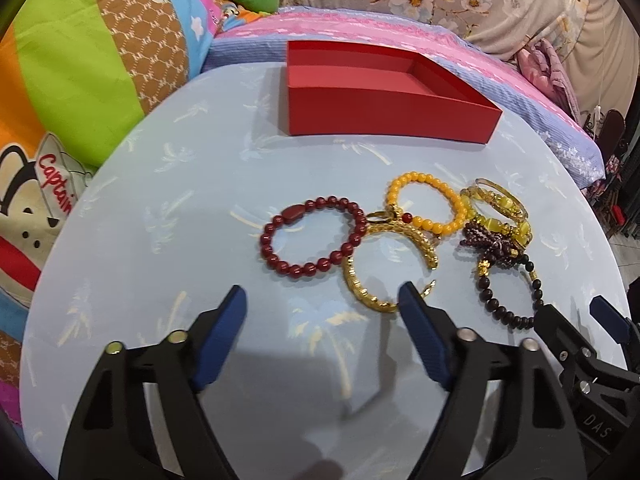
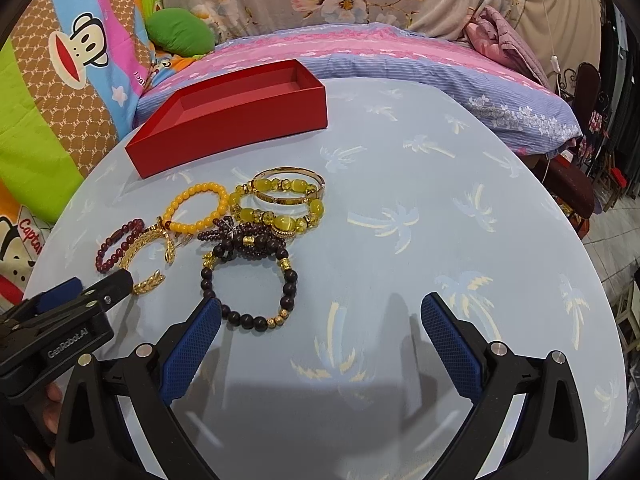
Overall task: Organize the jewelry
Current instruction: 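Grasp the gold twisted bangle with the left gripper while the right gripper grasps the black bead bracelet, then carry the gold bangle with the left gripper while the right gripper carries the black bracelet into the red tray, then open the left gripper over the tray while the right gripper releases the black bracelet, then withdraw both grippers from the tray back toward the bracelets, then grasp and lift the thin rose-gold bangle with the right gripper while the left gripper approaches the dark red bracelet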
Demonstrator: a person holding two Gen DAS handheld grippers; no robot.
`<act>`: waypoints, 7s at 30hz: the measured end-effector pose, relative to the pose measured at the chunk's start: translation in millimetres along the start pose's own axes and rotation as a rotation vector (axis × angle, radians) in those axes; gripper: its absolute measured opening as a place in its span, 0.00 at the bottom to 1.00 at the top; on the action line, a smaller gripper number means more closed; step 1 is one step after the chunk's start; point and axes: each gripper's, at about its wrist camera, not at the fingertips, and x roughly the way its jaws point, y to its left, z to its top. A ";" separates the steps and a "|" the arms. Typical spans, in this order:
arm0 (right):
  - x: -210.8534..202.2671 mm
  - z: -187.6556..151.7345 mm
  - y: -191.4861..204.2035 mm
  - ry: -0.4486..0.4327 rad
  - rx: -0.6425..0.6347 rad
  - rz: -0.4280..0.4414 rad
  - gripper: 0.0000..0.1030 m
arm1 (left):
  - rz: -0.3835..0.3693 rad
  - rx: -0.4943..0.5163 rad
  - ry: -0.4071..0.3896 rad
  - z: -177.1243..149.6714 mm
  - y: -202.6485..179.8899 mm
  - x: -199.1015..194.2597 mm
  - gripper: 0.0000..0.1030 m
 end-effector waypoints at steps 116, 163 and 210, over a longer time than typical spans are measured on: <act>176.8 273.1 54.4 0.063 -0.188 0.093 0.41 | -0.007 0.138 -0.036 269.6 -3.3 115.7 0.38; 47.8 57.8 5.6 0.069 -0.050 0.154 0.45 | 0.076 0.027 -0.114 22.3 2.0 1.3 0.50; 9.3 15.6 3.8 0.090 -0.060 0.205 0.54 | 0.027 0.012 -0.040 5.2 10.9 3.2 0.62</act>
